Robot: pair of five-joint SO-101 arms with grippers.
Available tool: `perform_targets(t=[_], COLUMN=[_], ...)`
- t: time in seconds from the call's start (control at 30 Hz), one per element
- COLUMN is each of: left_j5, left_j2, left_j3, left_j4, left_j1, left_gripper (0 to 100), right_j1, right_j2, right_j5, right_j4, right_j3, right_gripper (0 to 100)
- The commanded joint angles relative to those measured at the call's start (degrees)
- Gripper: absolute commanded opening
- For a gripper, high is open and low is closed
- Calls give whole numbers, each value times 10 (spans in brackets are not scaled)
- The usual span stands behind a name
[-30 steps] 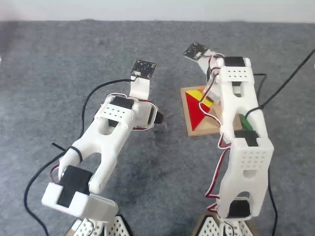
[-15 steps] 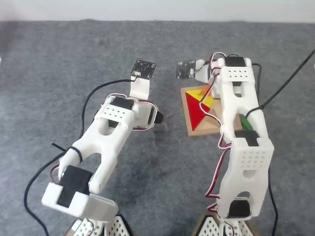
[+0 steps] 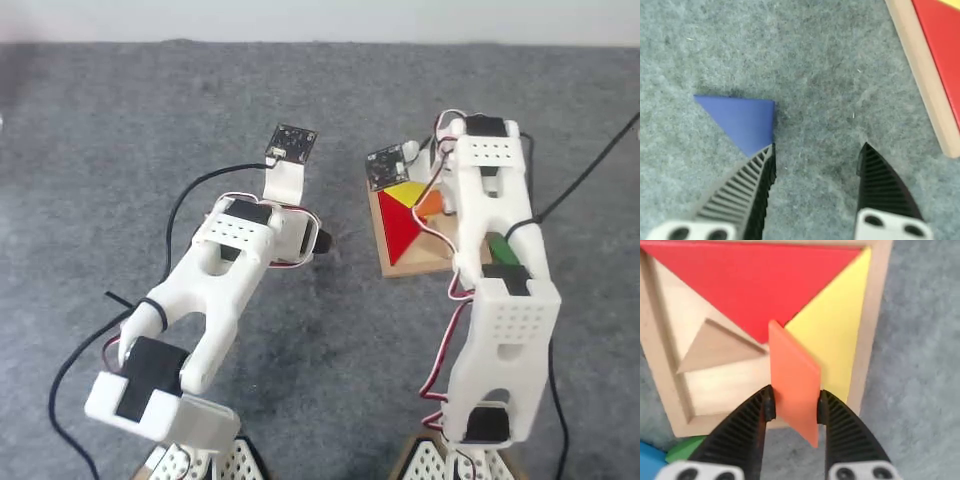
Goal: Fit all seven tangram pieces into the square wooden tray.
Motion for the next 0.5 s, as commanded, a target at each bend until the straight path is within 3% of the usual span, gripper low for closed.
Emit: perform_targets(t=[0.0, 0.17, 0.33, 0.47], left_j5=[-1, -1, -1, -1], left_j2=[-31, -31, -31, -31], left_j3=[-2, -2, -3, -3], left_j4=[-10, -10, -10, -10], left_j1=[4, 4, 4, 4], left_gripper=[258, 258, 258, 258], right_j1=[20, 33, 36, 38], right_j2=[-15, -9, 1, 2], right_j5=[-13, -38, -275, -416], right_j4=[6, 7, 5, 7], right_j3=[-25, -24, -24, -24], right_gripper=[33, 31, 9, 8])
